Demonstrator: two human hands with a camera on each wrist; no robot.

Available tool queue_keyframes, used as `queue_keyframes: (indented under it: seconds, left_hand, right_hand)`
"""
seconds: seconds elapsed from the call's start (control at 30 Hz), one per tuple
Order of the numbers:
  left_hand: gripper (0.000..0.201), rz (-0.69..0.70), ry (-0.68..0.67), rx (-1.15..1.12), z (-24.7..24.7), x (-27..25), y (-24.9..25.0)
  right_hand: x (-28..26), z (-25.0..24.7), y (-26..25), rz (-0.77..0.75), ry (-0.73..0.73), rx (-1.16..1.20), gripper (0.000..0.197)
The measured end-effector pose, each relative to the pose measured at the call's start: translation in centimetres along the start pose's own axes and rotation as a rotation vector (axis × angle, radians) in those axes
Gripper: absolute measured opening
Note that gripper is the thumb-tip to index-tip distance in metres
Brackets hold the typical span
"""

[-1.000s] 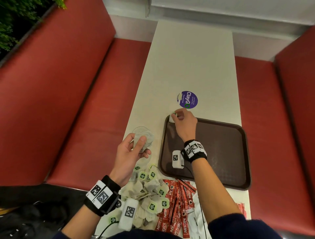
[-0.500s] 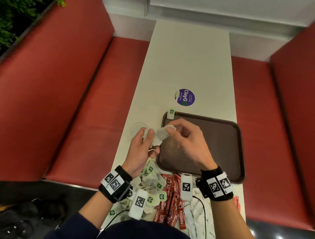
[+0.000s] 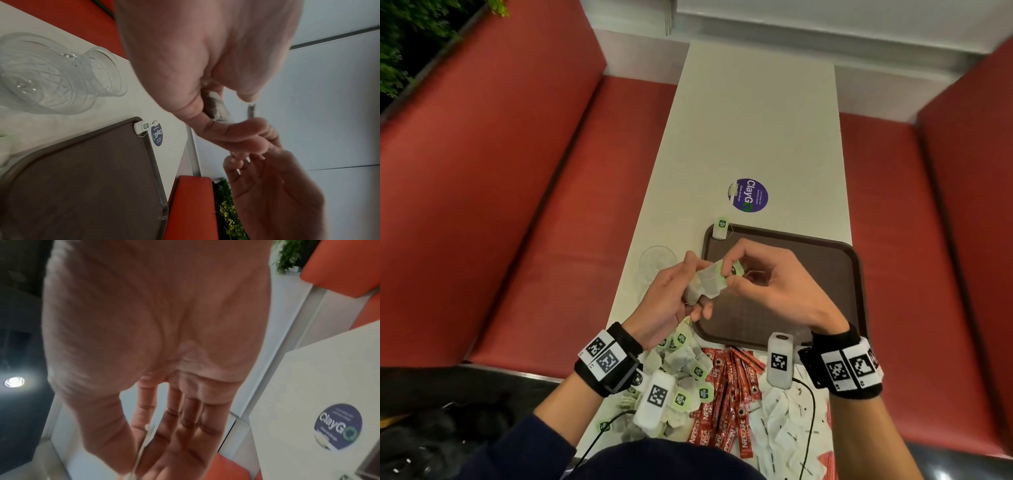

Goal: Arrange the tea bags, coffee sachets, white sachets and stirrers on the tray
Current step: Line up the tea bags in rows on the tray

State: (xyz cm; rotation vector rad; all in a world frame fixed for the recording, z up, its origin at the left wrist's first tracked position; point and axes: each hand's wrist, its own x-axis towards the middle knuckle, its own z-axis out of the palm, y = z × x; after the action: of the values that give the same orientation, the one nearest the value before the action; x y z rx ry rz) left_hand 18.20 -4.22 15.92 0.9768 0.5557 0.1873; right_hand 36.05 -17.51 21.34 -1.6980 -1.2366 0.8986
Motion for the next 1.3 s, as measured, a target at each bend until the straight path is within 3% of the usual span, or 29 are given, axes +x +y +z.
queue_keyframes:
  seconds: [0.13, 0.2, 0.3, 0.43, 0.57, 0.67, 0.77, 0.87, 1.03, 1.3]
  left_hand:
    - [0.030, 0.079, -0.005, 0.103, -0.1, 0.5, -0.2]
    - [0.021, 0.106, 0.057, 0.115, 0.2, 0.9, -0.4]
    - [0.025, 0.151, 0.175, 0.086, 1.0, 1.7, -0.8]
    - [0.023, 0.165, 0.257, 0.127, 1.5, 2.6, -1.7]
    - [0.017, 0.155, 0.324, 0.155, 1.0, 2.8, -2.5]
    - [0.019, 0.142, 0.365, 0.145, 0.0, 2.5, -2.6]
    - [0.021, 0.129, 0.397, 0.118, -0.9, 1.9, -2.5]
    - [0.022, 0.115, 0.431, 0.096, -1.6, 1.2, -2.3]
    - [0.025, 0.091, 0.449, 0.050, -2.9, 0.4, -1.9]
    - [0.024, 0.087, 0.464, 0.005, -4.0, -0.3, -1.4]
  right_hand:
    - [0.0, -0.8, 0.4, 0.014, 0.036, -0.045, 0.031]
    - [0.1, -0.4, 0.6, 0.044, 0.179, 0.051, 0.038]
    - [0.6, 1.0, 1.6, 0.123, 0.380, 0.232, 0.031]
    - [1.4, 3.0, 4.3, 0.159, 0.369, 0.305, 0.016]
    - [2.8, 2.7, 6.3, 0.201, 0.532, 0.489, 0.015]
    - [5.0, 0.8, 10.0, 0.304, 0.654, 0.341, 0.019]
    - [7.9, -0.5, 14.8, 0.438, 0.664, 0.116, 0.027]
    - [10.9, -0.3, 18.9, 0.538, 0.593, 0.109, 0.034]
    - [14.6, 1.0, 23.7, 0.575, 0.504, -0.004, 0.041]
    - [15.5, 1.8, 24.3, 0.578, 0.584, -0.070, 0.036]
